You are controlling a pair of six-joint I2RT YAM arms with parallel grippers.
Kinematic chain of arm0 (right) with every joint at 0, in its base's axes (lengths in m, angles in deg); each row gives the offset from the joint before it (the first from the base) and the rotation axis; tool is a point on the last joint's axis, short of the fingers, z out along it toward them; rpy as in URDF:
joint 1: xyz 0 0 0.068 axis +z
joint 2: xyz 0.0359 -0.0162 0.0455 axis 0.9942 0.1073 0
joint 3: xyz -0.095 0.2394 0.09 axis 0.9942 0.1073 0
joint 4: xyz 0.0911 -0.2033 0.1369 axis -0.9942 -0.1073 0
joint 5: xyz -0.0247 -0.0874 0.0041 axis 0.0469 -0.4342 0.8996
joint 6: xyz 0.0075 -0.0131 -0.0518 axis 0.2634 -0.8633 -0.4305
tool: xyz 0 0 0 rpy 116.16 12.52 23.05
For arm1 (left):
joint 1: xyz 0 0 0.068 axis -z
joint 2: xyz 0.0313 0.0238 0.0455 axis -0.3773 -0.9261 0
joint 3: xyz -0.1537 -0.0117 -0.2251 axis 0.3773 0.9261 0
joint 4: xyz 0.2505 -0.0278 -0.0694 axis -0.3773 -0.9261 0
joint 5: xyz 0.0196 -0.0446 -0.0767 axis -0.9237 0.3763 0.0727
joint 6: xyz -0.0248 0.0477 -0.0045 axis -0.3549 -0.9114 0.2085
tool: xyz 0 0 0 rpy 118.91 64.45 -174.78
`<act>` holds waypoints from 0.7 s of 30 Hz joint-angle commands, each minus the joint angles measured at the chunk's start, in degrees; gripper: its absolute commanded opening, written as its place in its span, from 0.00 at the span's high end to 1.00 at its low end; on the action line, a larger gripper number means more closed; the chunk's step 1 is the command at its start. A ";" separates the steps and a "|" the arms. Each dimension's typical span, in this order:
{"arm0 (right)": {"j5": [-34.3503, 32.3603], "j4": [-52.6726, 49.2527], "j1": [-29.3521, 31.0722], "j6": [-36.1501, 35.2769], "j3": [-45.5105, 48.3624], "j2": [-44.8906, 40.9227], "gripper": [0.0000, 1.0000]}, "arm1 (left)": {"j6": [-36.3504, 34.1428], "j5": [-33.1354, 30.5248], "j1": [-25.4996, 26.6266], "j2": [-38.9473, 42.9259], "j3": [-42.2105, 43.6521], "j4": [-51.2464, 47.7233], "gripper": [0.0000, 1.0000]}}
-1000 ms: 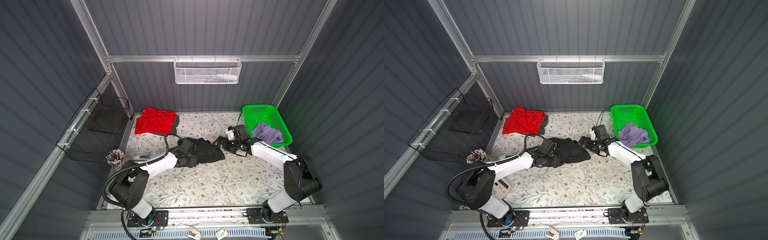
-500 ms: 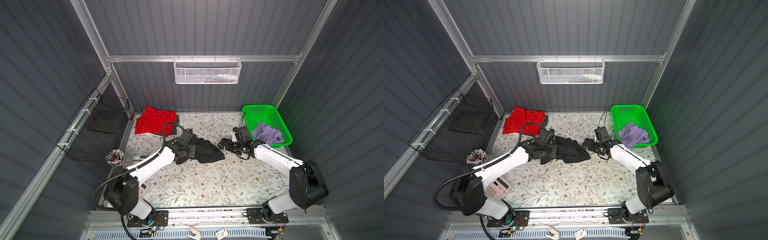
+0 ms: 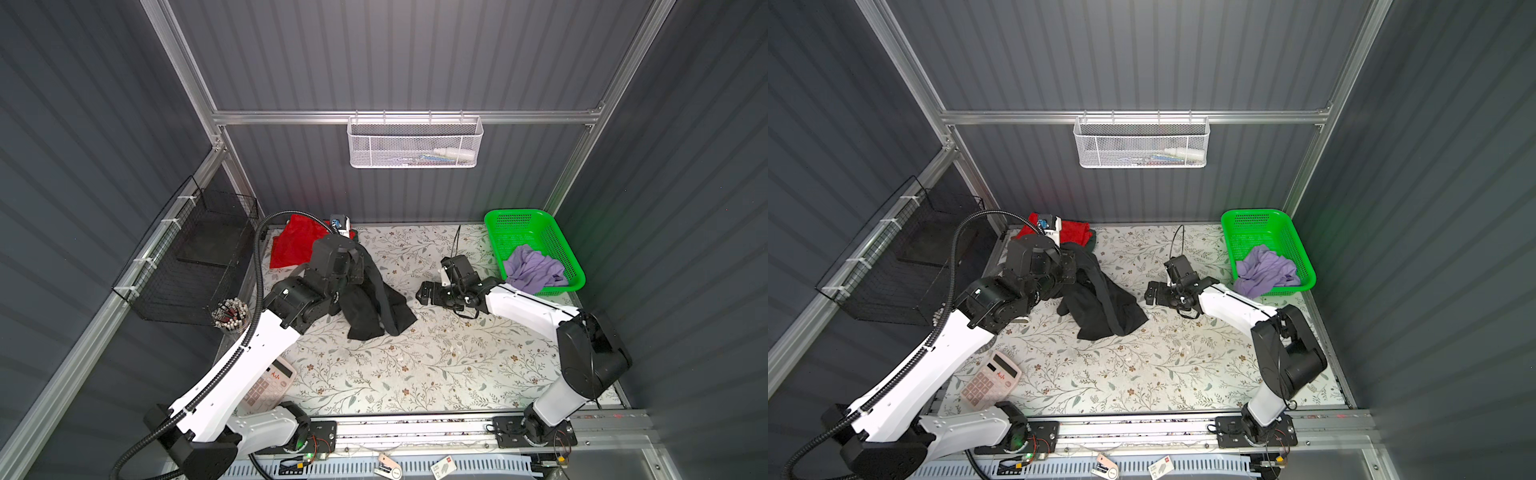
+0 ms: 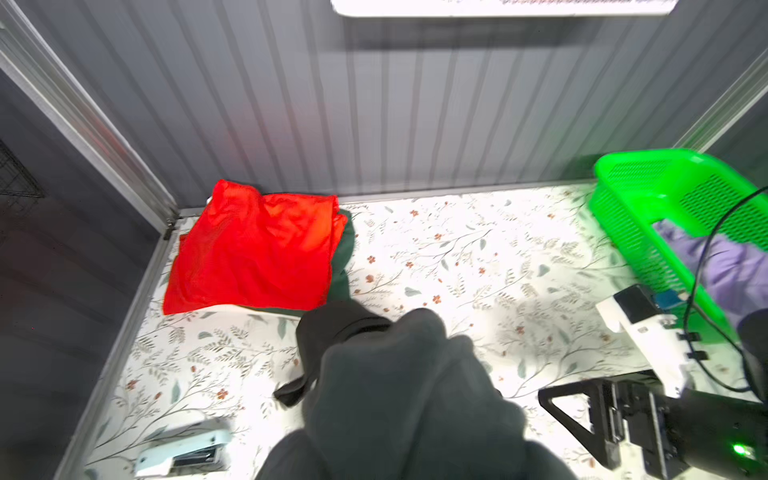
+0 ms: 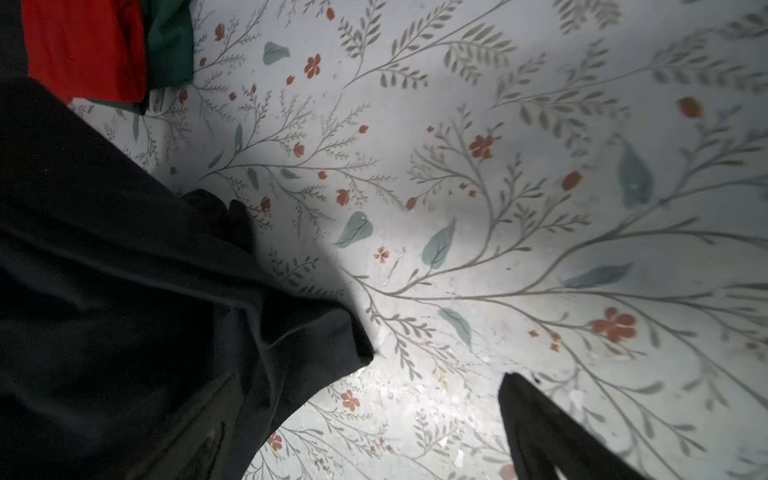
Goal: Fold and stack the t-shirts
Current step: 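Grasp the black t-shirt with both grippers and stretch it apart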
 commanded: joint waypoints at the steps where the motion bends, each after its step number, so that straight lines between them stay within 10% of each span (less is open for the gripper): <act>1: 4.66 2.49 2.00 0.21 -1.42 1.52 0.01 | -1.80 -2.23 -0.09 -1.08 -0.78 -0.82 1.00; 10: 4.80 2.69 4.17 -0.37 -5.22 8.92 0.01 | -2.15 -2.50 -0.09 -0.57 -0.52 -0.85 1.00; 21: -0.45 -8.03 7.09 -1.84 -16.39 21.03 0.32 | -0.83 -4.64 -0.09 1.88 1.17 -1.95 1.00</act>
